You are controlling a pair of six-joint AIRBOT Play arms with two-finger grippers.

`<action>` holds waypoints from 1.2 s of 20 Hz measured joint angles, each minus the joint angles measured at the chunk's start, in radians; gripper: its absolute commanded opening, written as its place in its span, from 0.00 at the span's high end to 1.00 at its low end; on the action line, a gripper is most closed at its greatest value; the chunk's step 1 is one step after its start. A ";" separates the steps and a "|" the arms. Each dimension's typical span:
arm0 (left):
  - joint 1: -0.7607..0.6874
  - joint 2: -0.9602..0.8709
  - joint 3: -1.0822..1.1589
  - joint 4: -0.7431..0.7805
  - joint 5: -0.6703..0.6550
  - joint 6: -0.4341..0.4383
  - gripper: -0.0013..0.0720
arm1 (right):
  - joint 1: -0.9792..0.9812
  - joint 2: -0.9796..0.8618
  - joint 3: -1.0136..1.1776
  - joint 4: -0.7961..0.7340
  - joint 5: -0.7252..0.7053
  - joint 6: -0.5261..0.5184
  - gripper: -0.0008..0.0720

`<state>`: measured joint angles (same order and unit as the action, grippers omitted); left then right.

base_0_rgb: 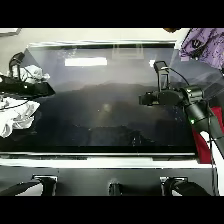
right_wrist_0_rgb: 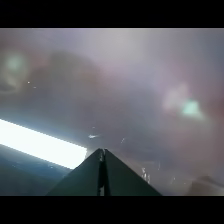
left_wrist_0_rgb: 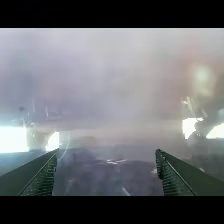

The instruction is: Fold the clothes and pants, and hang the long-sleeved shirts on hangers.

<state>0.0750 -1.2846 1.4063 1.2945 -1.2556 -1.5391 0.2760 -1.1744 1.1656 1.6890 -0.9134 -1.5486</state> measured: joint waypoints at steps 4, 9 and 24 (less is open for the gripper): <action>0.167 0.000 -0.008 0.083 0.008 -0.062 0.00 | 0.000 0.000 0.000 0.000 0.000 0.000 0.94; 0.436 -0.016 -0.095 0.130 0.139 -0.089 0.00 | 0.000 0.000 0.000 0.002 0.004 0.000 0.94; 0.579 -0.283 -0.216 0.046 0.410 -0.092 0.95 | 0.000 0.001 0.000 -0.001 -0.017 0.000 0.94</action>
<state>0.6537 -1.5677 1.1904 1.3407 -0.8452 -1.6314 0.2760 -1.1736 1.1656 1.6882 -0.9302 -1.5482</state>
